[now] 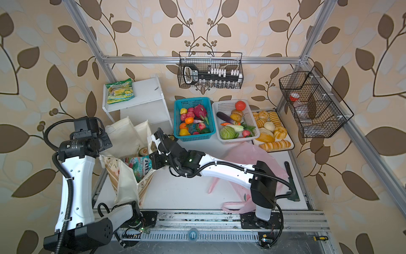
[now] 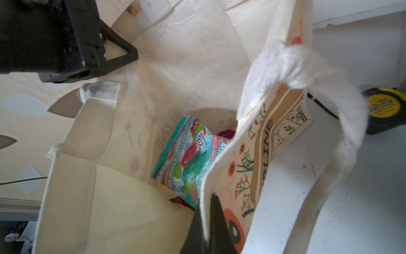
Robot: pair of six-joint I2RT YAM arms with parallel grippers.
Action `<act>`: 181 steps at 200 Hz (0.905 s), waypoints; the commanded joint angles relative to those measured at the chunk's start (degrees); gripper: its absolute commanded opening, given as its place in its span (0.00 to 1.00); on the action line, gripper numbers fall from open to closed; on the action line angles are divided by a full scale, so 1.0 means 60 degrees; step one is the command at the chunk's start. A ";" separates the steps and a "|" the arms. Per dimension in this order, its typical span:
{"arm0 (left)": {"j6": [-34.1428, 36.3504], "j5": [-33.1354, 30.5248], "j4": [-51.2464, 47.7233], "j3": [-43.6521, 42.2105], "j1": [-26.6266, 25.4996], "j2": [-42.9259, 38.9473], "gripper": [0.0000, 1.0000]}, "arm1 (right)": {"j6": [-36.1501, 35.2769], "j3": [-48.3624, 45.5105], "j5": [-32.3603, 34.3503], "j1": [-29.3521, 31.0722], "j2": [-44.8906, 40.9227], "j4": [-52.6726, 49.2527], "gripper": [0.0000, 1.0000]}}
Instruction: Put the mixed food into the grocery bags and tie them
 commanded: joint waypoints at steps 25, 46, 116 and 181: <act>0.0256 -0.0989 0.2306 0.0744 0.1508 0.0235 0.00 | 0.0042 0.2429 -0.0861 0.0430 0.1190 0.0611 0.00; 0.0234 -0.0105 0.2627 0.0734 0.2197 0.0562 0.00 | 0.0023 0.3212 -0.0950 0.0451 0.1826 0.0402 0.00; 0.0479 0.1472 0.2431 0.2200 0.3040 0.2041 0.00 | 0.0259 0.4302 -0.0849 0.0462 0.2867 0.0551 0.00; 0.0103 0.1111 0.3048 0.1054 0.3355 0.2022 0.19 | 0.0312 0.5054 -0.1179 0.0477 0.3418 0.0250 0.04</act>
